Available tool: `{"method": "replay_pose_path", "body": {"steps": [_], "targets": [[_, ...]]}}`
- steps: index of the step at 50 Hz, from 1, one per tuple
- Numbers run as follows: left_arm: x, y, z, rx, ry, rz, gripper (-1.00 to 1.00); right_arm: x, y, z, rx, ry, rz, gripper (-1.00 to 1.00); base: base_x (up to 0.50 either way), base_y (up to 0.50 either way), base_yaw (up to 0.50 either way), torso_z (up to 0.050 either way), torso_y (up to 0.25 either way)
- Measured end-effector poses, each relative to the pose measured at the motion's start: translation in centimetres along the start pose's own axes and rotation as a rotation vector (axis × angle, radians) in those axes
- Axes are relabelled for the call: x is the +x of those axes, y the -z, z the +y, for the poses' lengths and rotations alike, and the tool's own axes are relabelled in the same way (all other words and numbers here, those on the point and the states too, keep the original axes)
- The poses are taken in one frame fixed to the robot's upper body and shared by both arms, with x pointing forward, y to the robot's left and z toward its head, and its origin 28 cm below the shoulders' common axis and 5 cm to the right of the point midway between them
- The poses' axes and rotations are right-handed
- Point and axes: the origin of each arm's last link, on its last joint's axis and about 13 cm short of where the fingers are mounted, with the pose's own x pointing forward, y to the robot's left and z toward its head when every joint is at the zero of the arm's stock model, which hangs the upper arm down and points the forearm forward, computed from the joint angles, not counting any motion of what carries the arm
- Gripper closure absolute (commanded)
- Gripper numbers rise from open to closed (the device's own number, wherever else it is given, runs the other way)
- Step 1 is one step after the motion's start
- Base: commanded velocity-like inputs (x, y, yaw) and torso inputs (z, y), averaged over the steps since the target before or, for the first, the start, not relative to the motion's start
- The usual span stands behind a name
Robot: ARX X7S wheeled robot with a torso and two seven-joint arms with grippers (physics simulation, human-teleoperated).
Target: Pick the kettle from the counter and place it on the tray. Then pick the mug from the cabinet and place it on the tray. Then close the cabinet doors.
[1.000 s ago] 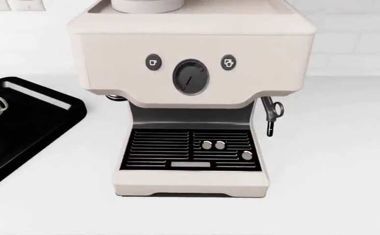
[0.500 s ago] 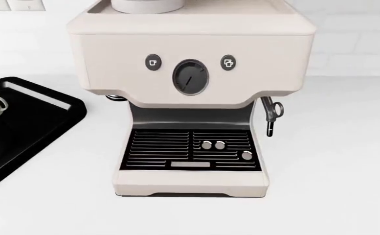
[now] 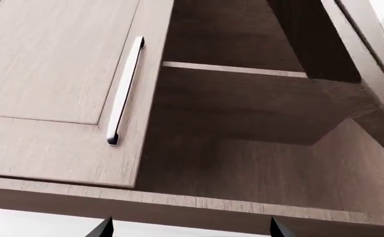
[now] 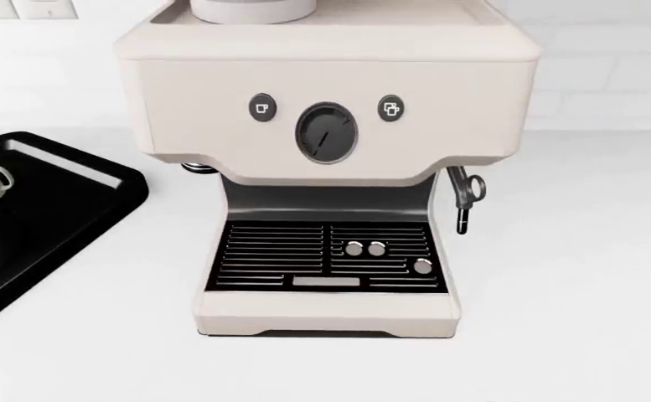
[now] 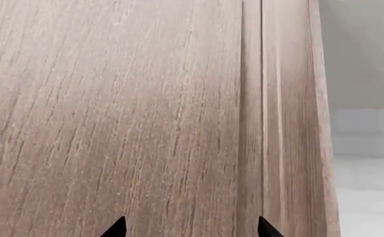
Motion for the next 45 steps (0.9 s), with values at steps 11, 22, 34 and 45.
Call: {"method": "replay_pose_path", "body": {"steps": [11,22,34,45], "targets": [[-0.1,0.3,0.2,0.000,-0.009,0.006,-1.00,1.2,0.6,1.2,-0.186,0.036,-0.014,-1.00,0.00,0.00,0.00,0.000,0.000],[-0.3,0.6,0.5,-0.004,-0.020,0.012,-1.00,2.2,1.5,2.9,-0.445,0.104,-0.045,-1.00,0.00,0.00,0.00,0.000,0.000],[-0.5,0.9,0.8,-0.008,-0.030,0.019,-1.00,3.1,3.1,4.6,-0.790,0.193,-0.090,-1.00,0.00,0.00,0.00,0.000,0.000],[-0.6,1.1,1.0,-0.010,-0.040,0.023,-1.00,4.1,4.9,5.9,-1.104,0.281,-0.134,-1.00,0.00,0.00,0.00,0.000,0.000]]}}
